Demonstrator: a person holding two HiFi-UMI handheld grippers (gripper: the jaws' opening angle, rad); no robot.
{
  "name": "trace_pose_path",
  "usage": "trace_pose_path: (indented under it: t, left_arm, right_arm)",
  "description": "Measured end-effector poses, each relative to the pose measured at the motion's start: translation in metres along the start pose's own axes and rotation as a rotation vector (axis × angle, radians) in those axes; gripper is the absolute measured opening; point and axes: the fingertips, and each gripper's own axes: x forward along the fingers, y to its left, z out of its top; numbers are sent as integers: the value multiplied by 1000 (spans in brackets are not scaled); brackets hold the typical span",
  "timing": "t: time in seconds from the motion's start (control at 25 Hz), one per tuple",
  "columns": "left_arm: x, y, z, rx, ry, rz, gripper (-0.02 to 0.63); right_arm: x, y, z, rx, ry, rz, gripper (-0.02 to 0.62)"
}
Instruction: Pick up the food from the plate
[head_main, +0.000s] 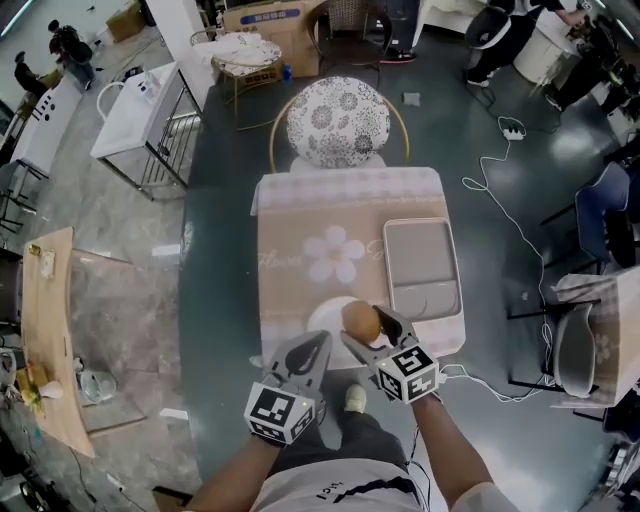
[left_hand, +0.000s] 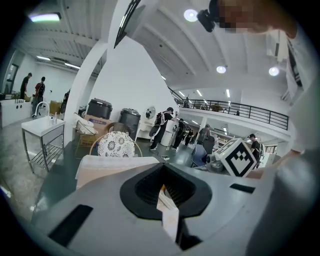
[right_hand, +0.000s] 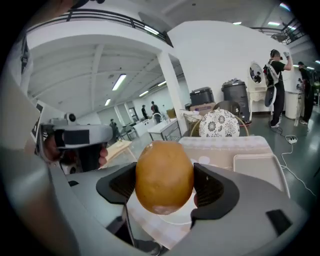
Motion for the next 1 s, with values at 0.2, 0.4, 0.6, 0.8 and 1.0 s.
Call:
trace_pose_path:
  t: [0.2, 0.4, 0.6, 0.8, 1.0]
  left_arm:
    - [-9, -37, 21, 24, -34, -4, 6]
    - [-13, -70, 34, 49, -58, -12, 6]
    - [-21, -91, 53, 65, -77, 18, 6]
    - [-33, -112, 76, 55, -124, 28, 6]
    - [-48, -125, 93, 57, -161, 45, 6]
  right_arm:
    - [-50, 14, 37, -17, -97, 6, 324]
    - [-90, 19, 61, -4, -168, 19, 324]
    - [-125, 27, 89, 1, -240, 37, 324]
    - [-152, 40, 112, -19, -301, 53, 324]
    - [-174, 54, 131, -35, -352, 56, 324]
